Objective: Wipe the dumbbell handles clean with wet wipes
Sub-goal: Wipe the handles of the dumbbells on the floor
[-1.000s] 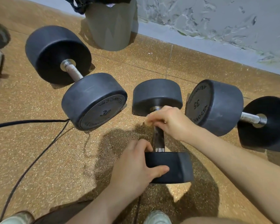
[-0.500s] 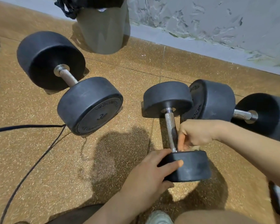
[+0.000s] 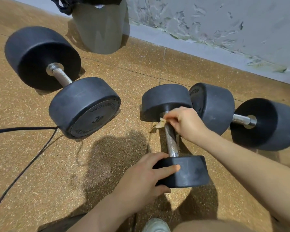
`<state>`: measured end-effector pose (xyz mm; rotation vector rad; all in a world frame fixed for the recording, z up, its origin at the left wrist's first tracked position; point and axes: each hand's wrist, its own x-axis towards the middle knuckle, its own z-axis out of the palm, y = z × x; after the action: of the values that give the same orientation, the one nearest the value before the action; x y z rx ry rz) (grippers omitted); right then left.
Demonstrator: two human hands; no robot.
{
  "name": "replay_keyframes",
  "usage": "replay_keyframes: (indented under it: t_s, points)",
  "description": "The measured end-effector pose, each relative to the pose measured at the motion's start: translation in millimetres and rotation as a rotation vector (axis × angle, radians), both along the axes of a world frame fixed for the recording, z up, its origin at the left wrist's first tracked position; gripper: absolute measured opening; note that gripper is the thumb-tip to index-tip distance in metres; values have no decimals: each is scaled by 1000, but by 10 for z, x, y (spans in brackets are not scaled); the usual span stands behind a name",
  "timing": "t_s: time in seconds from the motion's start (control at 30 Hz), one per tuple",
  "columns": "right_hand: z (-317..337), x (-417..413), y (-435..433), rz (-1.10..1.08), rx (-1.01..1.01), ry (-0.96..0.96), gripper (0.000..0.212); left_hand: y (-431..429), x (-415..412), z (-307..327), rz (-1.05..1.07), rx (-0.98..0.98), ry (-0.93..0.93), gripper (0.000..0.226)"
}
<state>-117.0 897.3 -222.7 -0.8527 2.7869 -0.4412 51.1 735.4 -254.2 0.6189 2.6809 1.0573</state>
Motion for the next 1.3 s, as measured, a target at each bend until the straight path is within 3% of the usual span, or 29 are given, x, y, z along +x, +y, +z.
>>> replay_keyframes:
  t_s: [0.07,0.23,0.3,0.37,0.43,0.7,0.87,0.97,1.07,1.13,1.23,1.3]
  points:
    - [-152,-24,24,71,6,69,18,-14,-8,-17,-9,4,-11,61]
    - [-49,264,240,107,138,-219,17,-25,8,-25,29,43,-41,62]
    - [-22,272,238,-33,12,-338,11,-3,16,-16,47,44,-35,62]
    - [-72,135,182,-222,-190,-272,13,8,6,-2,52,35,-34,62]
    - [-166,18,95,-289,-207,-156,22,10,-2,-6,56,18,-29,62]
    - [-361,27,22,-394,233,126,16,-24,12,-38,45,8,-24,60]
    - [-347,49,-94,-471,-40,138,21,-38,11,-47,55,14,-26,60]
    - [-356,84,-123,-381,-78,-17,18,-72,18,-40,46,29,-46,59]
    - [-306,113,-88,-136,245,-117,16,-112,15,-25,38,51,-56,58]
    - [-179,207,-57,-61,300,-272,18,-150,24,-31,28,53,-80,58]
    - [22,313,36,-22,293,-537,24,-192,38,-43,25,84,-100,58]
    - [78,259,94,-62,362,-618,27,-212,41,-45,23,104,-94,57]
